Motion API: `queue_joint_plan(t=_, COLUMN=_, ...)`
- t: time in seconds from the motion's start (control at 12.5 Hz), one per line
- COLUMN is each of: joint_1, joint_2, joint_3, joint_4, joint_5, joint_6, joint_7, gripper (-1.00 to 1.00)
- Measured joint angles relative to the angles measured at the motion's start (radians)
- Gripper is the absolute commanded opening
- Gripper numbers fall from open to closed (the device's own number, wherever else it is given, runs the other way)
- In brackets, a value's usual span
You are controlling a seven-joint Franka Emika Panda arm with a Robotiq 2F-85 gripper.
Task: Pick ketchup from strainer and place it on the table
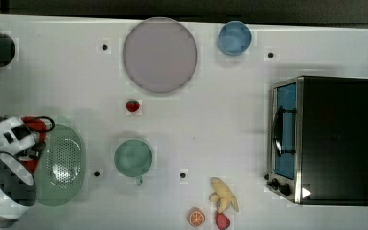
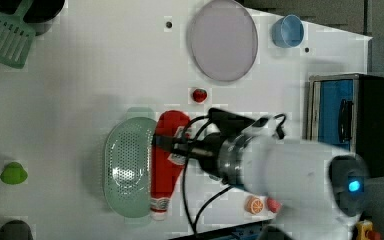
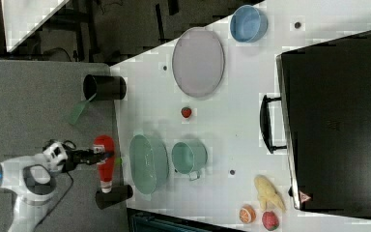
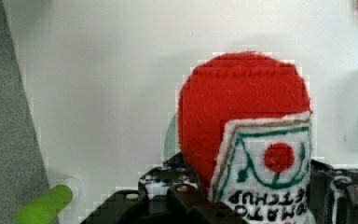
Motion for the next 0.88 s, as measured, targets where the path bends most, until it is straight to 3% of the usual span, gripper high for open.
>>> queue_joint_plan(t=0.16, joint_1=-0.031, joint_2=-0.005, joint_3=-0.006, joint_4=0.067, joint_5=0.054, joint_6=-0.104, joint_7=-0.083, gripper=0.18)
queue_joint_plan(t=0.48, joint_1=-0.131, joint_2=0.031, joint_3=-0.063, joint_4=0.139, joint_5=0.058, joint_6=-0.218, joint_7=-0.269, gripper=0.18)
queue_joint_plan(t=0.88, joint_1=-0.274, joint_2=0.044, joint_3=-0.266, joint_4=0.138, joint_5=0.079, joint_6=-0.243, joint_7=-0.471, gripper=0.18)
